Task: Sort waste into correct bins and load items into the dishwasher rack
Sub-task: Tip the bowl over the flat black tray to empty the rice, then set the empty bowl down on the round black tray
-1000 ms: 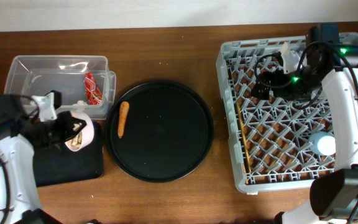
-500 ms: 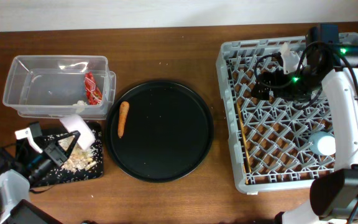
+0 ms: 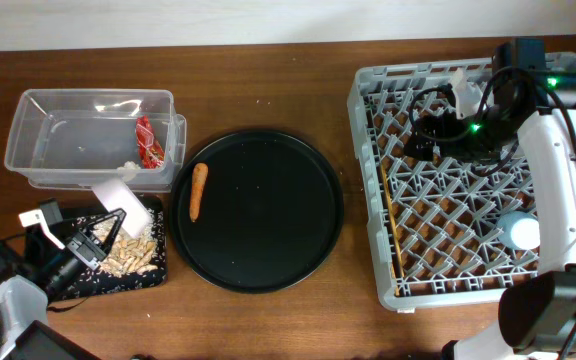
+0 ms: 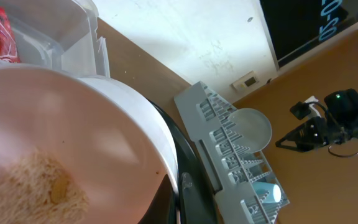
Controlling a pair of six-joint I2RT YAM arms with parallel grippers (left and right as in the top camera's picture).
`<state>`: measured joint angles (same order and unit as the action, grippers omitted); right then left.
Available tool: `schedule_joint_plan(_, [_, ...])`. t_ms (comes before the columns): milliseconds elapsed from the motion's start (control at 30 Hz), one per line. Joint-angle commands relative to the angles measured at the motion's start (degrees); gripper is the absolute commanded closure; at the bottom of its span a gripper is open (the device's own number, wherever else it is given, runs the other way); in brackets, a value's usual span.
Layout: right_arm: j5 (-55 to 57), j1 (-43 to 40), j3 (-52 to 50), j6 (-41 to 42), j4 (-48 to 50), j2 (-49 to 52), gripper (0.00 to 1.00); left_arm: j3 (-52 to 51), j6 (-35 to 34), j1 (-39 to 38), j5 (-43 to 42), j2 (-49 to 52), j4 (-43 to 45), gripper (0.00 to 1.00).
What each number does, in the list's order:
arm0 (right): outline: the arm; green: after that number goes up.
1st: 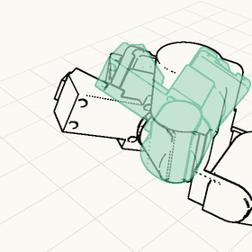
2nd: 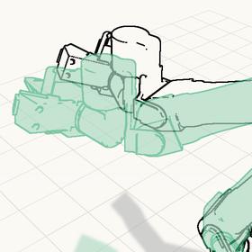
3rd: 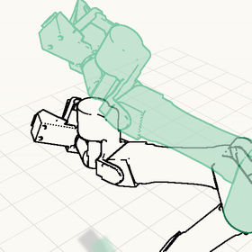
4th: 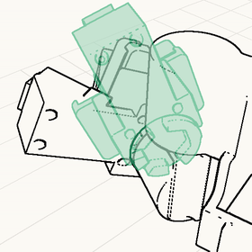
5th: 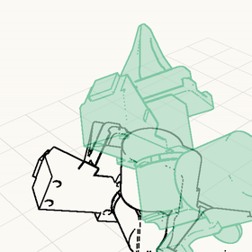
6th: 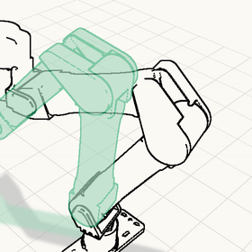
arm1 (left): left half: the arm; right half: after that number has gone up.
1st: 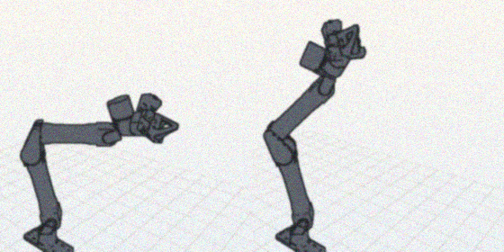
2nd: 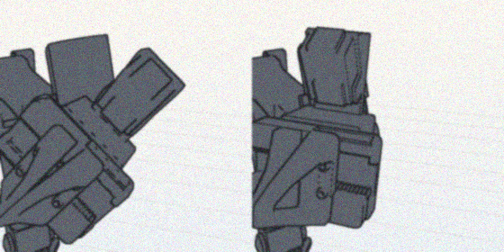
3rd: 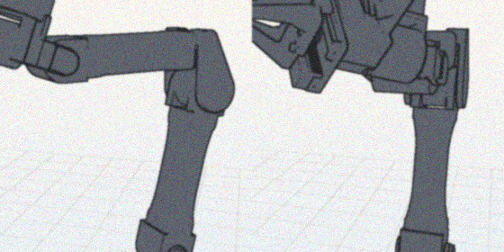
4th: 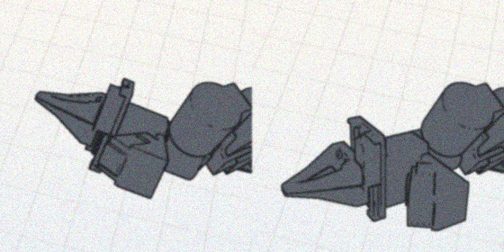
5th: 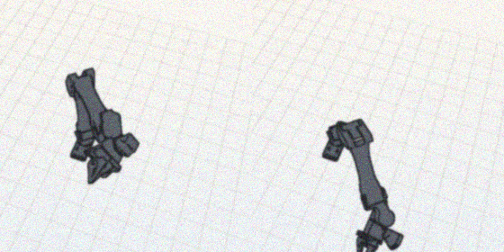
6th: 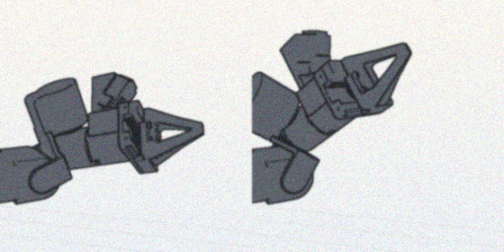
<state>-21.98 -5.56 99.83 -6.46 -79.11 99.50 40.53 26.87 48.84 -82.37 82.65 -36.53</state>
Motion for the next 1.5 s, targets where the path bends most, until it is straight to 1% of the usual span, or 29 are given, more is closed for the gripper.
schedule_joint_plan(0, [0.15, 0.31, -0.31, -0.33, -0.33, 0.24, 0.02, -0.26, 1.31, 0.5, -1.9, 0.07, 1.2, 1.0])
schedule_joint_plan(33, [0.15, 0.31, -0.31, -0.33, -0.48, 0.24, 0.02, -0.26, 1.25, 1.03, -2.16, 0.07, 1.14, 1.0])
schedule_joint_plan(133, [1.99, 0.31, -0.31, -0.33, -0.61, 0.24, 0.02, -0.26, 1.05, 4.15, -6.95, 0.07, 1.05, 1.0])
schedule_joint_plan(200, [3.37, 0.31, -0.31, -0.31, -0.66, 0.24, 0.02, -0.26, 1.03, 5.44, -7.67, 0.07, 0.9, 1.0])
schedule_joint_plan(233, [3.34, 0.31, -0.31, -0.31, -0.66, 0.24, 0.02, -0.26, -0.46, 5.73, -7.82, 0.07, 0.5, 1.0])
schedule_joint_plan(267, [3.37, 0.31, -0.31, -0.31, -0.66, 0.24, 0.02, -0.31, 0.04, 5.7, -7.8, 0.04, -0.35, 1.0])
schedule_joint_plan(300, [3.34, 0.31, -0.31, -0.31, -0.66, 0.24, 0.02, -0.5, 1.29, 5.7, -5.88, 0.2, 0.63, 1.0])
schedule_joint_plan(333, [3.34, 0.31, -0.31, -0.31, -0.63, 0.24, 0.02, -0.5, -0.09, 5.7, -5.14, 0.83, 0.96, 1.0])
schedule_joint_plan(367, [3.34, 0.31, -0.31, -0.31, -0.63, 0.24, 0.02, -0.5, -0.92, 5.7, -7.82, 1.68, 0.66, 1.0])
schedule_joint_plan(433, [3.34, 0.31, -0.28, -0.31, -0.83, 0.24, 0.02, -0.5, -1.51, 5.7, -4.92, 1.99, 1.22, 1.0])
schedule_joint_plan(500, [3.34, 0.31, -0.31, -0.31, -0.87, 0.24, 0.02, -0.46, -3.37, 5.7, -7.82, 1.99, 0.83, 1.0])
schedule_joint_plan(533, [3.34, 0.31, -0.31, -0.31, -0.87, 0.24, 0.02, -0.48, -3.26, 5.7, -6.01, 2.1, 2.25, 1.0])
schedule_joint_plan(567, [3.34, 0.31, -0.31, -0.31, -0.9, 0.24, 0.02, -0.48, -6.21, 5.7, -7.1, 2.34, 2.19, 1.0])
schedule_joint_plan(600, [3.34, 0.31, -0.28, -0.31, -0.96, 0.24, 0.02, -0.48, -6.43, 5.7, -7.82, 2.29, 1.49, 1.0])
schedule_joint_plan(667, [3.37, 0.31, -0.28, -0.31, -1.07, 0.24, 0.02, -0.48, -6.54, 5.7, -4.92, 2.51, 3.06, 1.0])
schedule_joint_plan(867, [3.34, 0.31, -0.31, -0.31, -1.09, 0.24, 0.02, -0.48, -6.69, 5.03, -4.85, 2.73, 2.21, 1.0])
schedule_joint_plan(933, [3.34, 0.31, -0.31, -0.31, -1.09, 0.24, 0.02, -0.48, -6.71, 1.4, -4.83, 2.73, 1.97, 1.0])
schedule_joint_plan(1000, [3.34, 0.31, -0.28, -0.31, -1.09, 0.24, 0.02, -0.48, -6.71, -4.9, -4.83, 2.71, 1.25, 1.0])
schedule_joint_plan(1100, [3.37, 0.31, -0.31, -0.33, -1.09, 0.24, 0.02, 0.17, -6.73, -19.34, -3.67, 1.4, 0.96, 1.0])
schedule_joint_plan(1133, [3.37, 0.31, -0.31, -0.33, -1.09, 0.24, 0.02, 1.07, -7.21, -23.34, -1.73, 1.07, 0.98, 1.0])
schedule_joint_plan(1167, [3.39, 0.31, -0.31, -0.35, -1.09, 0.24, 0.02, 3.13, -11.74, -29.64, 3.98, 1.01, 2.47, 1.0])
schedule_joint_plan(1200, [3.37, 0.31, -0.31, -0.35, -1.09, 0.24, 0.01, 4.66, -16.35, -34.36, 9.4, 1.01, 5.22, 1.0])
schedule_joint_plan(1267, [3.37, 0.31, -0.31, -0.33, -1.09, 0.24, 0.02, 6.73, -26.82, -42.82, 21.35, 1.01, 12.44, 1.0])
schedule_joint_plan(1300, [3.37, 0.31, -0.31, -0.33, -1.09, 0.24, 0.02, 7.54, -32.41, -48.72, 29.86, 1.01, 18.49, 1.0])
schedule_joint_plan(1333, [3.34, 0.31, -0.31, -0.33, -1.09, 0.24, 0.02, 7.61, -35.82, -53.4, 37.73, 1.01, 23.63, 1.0])
schedule_joint_plan(1367, [3.34, 0.31, -0.31, -0.33, -1.09, 0.24, 0.02, 7.61, -37.75, -57.81, 46.93, 1.01, 27.23, 1.0])
schedule_joint_plan(1400, [3.34, 0.31, -0.31, -0.33, -1.09, 0.24, 0.02, 7.61, -38.01, -62.49, 57.53, 1.01, 29.53, 1.0])
schedule_joint_plan(1467, [3.32, 0.31, -0.31, -0.31, -1.07, 0.24, 0.02, 7.58, -38.01, -69.0, 69.51, 1.6, 32.11, 1.0])
